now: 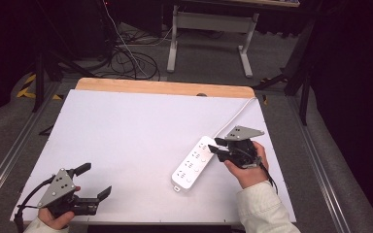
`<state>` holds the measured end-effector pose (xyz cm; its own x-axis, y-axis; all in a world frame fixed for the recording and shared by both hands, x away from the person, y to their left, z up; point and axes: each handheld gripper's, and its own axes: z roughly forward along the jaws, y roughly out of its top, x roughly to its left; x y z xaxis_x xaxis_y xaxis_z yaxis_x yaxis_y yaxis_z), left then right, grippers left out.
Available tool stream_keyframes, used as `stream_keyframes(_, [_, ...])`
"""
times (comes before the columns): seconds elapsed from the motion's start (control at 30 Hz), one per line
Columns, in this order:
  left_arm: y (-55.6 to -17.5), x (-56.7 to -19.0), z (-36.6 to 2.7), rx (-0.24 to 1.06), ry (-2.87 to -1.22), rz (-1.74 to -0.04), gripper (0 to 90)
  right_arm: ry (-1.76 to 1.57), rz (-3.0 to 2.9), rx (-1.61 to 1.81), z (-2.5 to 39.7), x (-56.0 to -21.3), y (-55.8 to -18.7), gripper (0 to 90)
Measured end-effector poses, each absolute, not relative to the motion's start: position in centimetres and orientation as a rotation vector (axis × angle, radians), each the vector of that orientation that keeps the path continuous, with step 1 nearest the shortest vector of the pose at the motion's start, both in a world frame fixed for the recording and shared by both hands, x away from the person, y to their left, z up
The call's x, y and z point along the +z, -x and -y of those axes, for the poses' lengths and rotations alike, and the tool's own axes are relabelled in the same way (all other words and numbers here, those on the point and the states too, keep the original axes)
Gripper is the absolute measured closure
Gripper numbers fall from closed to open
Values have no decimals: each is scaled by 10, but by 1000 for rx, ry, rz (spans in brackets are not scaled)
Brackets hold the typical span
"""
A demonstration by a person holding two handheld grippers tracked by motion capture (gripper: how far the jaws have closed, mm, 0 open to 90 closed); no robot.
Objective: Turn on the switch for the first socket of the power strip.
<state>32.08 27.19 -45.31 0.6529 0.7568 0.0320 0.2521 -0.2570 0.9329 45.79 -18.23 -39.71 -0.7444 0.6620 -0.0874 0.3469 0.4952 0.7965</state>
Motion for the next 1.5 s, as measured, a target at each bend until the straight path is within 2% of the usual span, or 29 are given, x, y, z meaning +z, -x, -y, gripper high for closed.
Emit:
stream_keyframes(0.2, [-321,-453,-272,597,-1816,-807,49,-891,-2408,1080,178,-405,-470,868])
stream_keyframes(0.27, [-321,-453,-272,597,-1816,-807,49,-914,-2407,1035,175,-409,-473,900])
stream_keyframes(0.83, [-321,-453,-272,598,-1817,-808,49,-1008,-2448,915,167,-433,-495,900])
stream_keyframes(1.5, [-322,-453,-272,600,-1824,-804,49,-1030,-2467,839,164,-445,-500,900])
